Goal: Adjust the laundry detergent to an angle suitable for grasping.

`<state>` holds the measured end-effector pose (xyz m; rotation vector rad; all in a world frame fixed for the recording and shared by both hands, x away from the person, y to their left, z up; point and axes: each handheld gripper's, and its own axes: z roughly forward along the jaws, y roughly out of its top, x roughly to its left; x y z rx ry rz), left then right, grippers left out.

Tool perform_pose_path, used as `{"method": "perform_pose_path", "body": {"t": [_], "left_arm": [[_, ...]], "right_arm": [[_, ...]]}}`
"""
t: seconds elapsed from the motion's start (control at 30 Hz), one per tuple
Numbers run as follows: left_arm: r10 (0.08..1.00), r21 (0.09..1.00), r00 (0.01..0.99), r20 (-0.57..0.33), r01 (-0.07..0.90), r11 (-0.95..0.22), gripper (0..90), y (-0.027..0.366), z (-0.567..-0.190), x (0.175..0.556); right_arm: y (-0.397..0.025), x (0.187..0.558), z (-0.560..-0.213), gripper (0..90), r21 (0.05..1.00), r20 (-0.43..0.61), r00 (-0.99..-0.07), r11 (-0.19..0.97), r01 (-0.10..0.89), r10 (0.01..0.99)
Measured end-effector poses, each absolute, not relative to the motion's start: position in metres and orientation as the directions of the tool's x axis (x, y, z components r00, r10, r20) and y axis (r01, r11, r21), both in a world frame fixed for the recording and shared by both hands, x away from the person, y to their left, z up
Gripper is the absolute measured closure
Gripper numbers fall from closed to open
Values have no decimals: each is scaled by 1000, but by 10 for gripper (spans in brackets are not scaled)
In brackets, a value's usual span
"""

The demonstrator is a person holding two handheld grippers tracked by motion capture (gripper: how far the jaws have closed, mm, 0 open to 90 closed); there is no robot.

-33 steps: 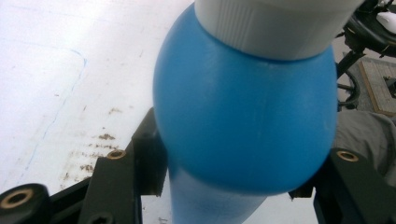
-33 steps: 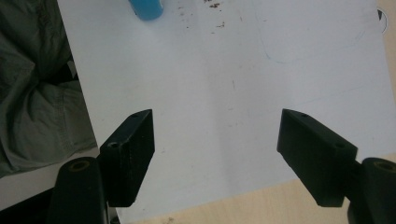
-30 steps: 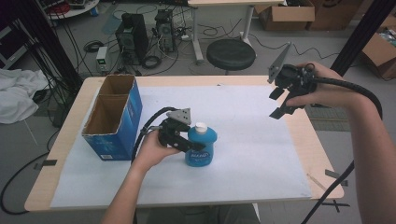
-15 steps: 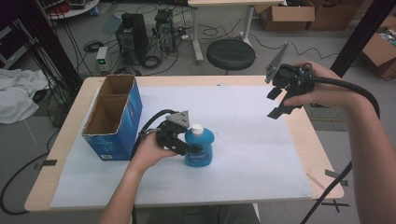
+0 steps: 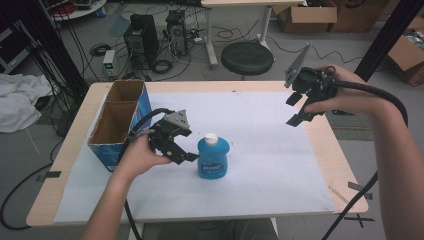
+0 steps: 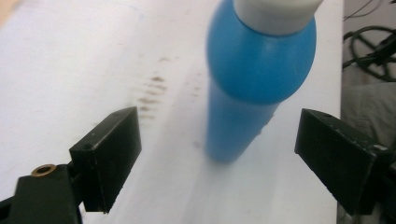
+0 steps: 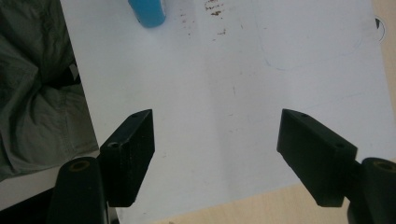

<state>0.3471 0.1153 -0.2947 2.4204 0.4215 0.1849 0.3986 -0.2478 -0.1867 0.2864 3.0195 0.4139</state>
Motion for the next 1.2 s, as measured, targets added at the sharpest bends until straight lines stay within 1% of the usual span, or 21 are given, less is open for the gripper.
{"method": "perform_pose_path", "body": {"t": [0.07, 0.17, 0.2, 0.27, 0.37, 0.47, 0.6, 0.77, 0.93, 1.2], "left_arm": [[382, 624, 923, 40, 276, -731, 105, 120, -280, 351], [446, 618, 894, 44, 326, -715, 102, 128, -258, 360], [469, 614, 882, 49, 344, -711, 87, 130, -251, 363], [508, 591, 858, 77, 371, -716, 64, 133, -237, 368], [563, 565, 818, 118, 410, -716, 63, 136, -217, 376], [595, 551, 790, 149, 433, -713, 32, 140, -200, 382], [641, 534, 748, 172, 476, -698, 20, 145, -183, 392], [663, 490, 717, 216, 508, -708, 9, 147, -173, 401], [667, 479, 713, 217, 518, -709, 7, 146, -168, 407], [657, 476, 720, 222, 508, -718, 7, 142, -163, 407]], "right_arm": [[-246, 398, -187, 277, 276, -55, -980, 946, 170, 193], [-242, 398, -188, 277, 275, -54, -980, 947, 167, 189], [-240, 398, -188, 277, 274, -55, -981, 947, 165, 187], [-237, 397, -188, 277, 274, -56, -982, 949, 158, 179], [-234, 396, -188, 276, 272, -56, -983, 950, 155, 176], [-232, 396, -188, 277, 278, -54, -983, 949, 152, 174], [-229, 396, -188, 277, 278, -55, -984, 949, 147, 168], [-229, 397, -188, 276, 281, -52, -984, 948, 147, 168], [-229, 397, -189, 277, 279, -50, -985, 949, 147, 167], [-229, 396, -190, 276, 280, -51, -984, 948, 148, 169]]}}
